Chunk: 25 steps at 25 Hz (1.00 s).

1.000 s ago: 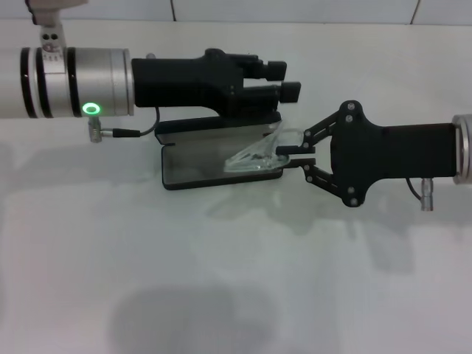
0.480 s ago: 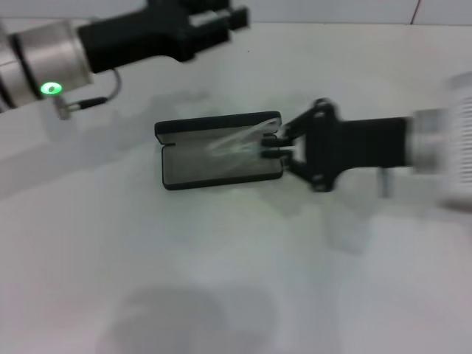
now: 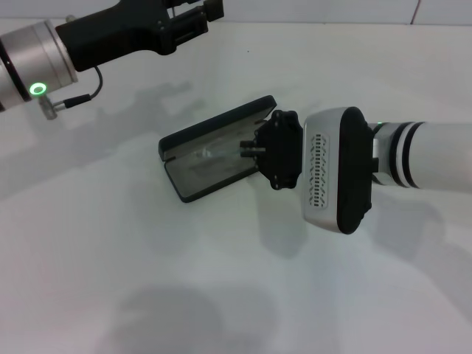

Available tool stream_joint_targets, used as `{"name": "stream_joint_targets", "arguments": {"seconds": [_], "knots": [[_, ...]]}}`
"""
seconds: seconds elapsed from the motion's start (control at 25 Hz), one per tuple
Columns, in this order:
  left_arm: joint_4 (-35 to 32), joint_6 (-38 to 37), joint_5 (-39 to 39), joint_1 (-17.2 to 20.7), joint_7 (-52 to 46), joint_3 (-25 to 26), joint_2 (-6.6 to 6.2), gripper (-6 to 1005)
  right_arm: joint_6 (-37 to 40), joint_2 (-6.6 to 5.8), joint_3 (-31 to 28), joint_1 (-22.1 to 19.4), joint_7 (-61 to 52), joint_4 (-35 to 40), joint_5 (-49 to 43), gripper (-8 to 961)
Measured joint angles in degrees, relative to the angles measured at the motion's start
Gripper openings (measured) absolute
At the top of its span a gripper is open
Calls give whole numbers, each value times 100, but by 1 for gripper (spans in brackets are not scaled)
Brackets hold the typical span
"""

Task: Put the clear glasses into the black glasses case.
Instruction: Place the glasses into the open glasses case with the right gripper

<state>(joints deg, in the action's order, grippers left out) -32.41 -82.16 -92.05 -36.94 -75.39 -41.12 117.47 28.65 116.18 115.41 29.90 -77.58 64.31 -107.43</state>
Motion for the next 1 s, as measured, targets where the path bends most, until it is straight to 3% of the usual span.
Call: {"name": "stream_joint_targets", "arguments": {"seconds": [0.6, 1.0], "knots": [[19, -2, -39, -11, 94, -11, 56, 476, -698, 0, 631, 221, 16, -297, -233, 97], [36, -5, -40, 3, 113, -10, 75, 476, -773, 0, 827, 386, 12, -393, -241, 101]]}}
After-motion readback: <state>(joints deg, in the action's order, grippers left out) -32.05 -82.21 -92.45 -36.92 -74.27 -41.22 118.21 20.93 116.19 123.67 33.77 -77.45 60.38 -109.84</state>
